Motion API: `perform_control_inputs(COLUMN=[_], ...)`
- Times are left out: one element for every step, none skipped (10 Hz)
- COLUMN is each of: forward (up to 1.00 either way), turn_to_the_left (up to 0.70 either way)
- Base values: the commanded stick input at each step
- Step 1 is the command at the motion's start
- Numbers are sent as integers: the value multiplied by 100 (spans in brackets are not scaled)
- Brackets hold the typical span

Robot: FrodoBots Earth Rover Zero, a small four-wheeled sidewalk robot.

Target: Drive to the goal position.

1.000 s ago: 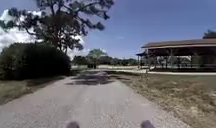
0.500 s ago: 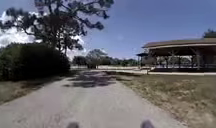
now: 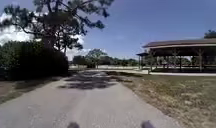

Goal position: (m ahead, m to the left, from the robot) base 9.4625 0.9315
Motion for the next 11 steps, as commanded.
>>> perform_control_inputs(forward=[50, 50, 50, 50, 50, 50, 50, 50, 50, 50, 50], turn_to_the_left=[0, 0, 0, 0, 0, 0, 0, 0, 0, 0, 0])
